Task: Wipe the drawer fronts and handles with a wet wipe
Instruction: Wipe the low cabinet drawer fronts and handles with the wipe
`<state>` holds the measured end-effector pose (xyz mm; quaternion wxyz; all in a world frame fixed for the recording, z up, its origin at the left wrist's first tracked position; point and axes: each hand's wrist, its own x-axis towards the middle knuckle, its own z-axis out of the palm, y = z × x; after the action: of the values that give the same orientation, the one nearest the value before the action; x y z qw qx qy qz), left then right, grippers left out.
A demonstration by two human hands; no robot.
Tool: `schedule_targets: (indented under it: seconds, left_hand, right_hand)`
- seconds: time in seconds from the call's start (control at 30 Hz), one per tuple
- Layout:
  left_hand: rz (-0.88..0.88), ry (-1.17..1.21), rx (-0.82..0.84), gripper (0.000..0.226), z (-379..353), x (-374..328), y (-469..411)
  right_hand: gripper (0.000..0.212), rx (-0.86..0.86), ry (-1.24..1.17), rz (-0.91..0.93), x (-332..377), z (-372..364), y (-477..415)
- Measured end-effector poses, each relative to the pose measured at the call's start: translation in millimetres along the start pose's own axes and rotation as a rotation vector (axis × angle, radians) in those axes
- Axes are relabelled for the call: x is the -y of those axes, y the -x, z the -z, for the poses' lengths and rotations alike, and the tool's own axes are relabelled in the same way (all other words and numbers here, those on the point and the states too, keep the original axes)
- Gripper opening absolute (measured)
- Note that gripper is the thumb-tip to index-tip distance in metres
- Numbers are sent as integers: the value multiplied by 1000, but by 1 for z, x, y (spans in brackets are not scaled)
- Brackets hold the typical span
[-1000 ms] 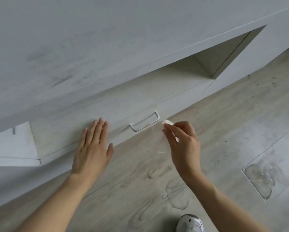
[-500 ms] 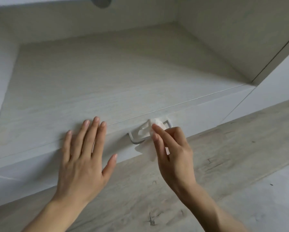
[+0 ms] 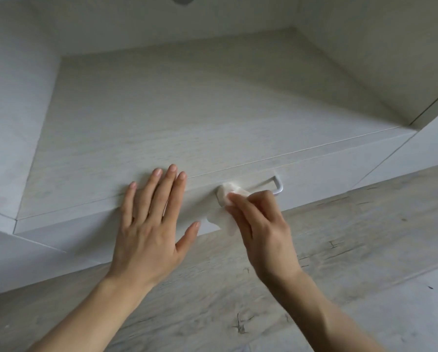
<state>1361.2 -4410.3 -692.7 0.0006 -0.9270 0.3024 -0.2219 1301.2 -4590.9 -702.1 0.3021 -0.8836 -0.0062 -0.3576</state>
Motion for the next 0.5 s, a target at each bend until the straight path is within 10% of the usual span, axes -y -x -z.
schedule_targets:
  seconds: [0.3,0.5]
  left_hand:
    - [2,17,-37,67,0,-1,1]
    - [13,72,-19,67,2,-1,0]
  right_hand:
    - [26,-110,153,19,-1,4,-3]
    - [18,-101,-136,-353,8,25,-3]
